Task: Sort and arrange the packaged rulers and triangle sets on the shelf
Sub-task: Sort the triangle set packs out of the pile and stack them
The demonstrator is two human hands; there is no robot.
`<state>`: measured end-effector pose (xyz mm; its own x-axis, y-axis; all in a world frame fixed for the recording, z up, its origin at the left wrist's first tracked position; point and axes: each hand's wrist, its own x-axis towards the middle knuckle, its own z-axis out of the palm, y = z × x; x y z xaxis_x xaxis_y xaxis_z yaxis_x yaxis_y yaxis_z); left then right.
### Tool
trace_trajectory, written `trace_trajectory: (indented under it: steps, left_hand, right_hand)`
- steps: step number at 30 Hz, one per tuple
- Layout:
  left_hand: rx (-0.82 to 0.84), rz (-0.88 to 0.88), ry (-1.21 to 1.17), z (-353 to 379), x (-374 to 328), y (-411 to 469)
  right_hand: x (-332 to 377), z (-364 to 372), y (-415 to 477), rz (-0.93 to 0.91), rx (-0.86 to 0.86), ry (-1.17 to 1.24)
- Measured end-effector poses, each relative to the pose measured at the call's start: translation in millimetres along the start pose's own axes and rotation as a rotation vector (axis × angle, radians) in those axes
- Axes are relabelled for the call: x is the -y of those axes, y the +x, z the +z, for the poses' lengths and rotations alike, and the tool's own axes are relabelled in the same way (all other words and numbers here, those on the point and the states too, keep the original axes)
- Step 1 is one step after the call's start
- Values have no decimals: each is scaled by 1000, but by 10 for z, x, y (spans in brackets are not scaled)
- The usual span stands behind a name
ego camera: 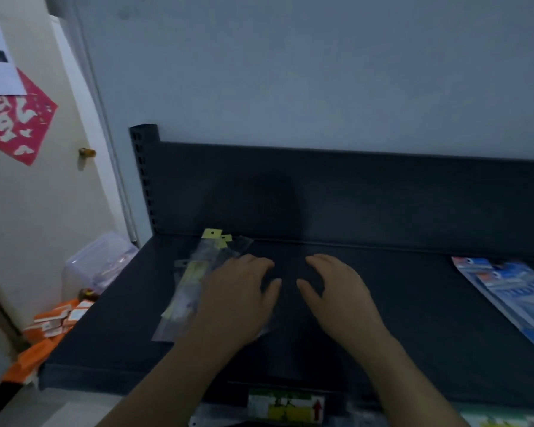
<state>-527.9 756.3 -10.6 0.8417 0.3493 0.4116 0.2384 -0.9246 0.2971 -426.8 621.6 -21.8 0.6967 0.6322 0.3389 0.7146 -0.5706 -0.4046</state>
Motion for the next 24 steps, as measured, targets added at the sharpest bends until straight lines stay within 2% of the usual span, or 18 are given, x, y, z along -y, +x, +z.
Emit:
trace_trajectory:
  steps: [8,16,18,20,24]
  left_hand:
    - [21,170,-106,382,-859,156]
    - [88,391,-227,839,-2177,257]
    - [119,382,-248,884,-2296,282]
    - [110,443,-286,1217,-3393,282]
    - [128,441,-356,1377,-3749,342]
  right_hand:
    - [-687,-579,-521,169,-112,-82]
    - [-1686,-1315,-1160,410,-199,-125]
    - [-1755,-1419,-1158,394,-208,-179]
    - [-2506,-2047,-1643,481,-202,-213]
    - [-2800,-2263,-1781,499,-186,-232]
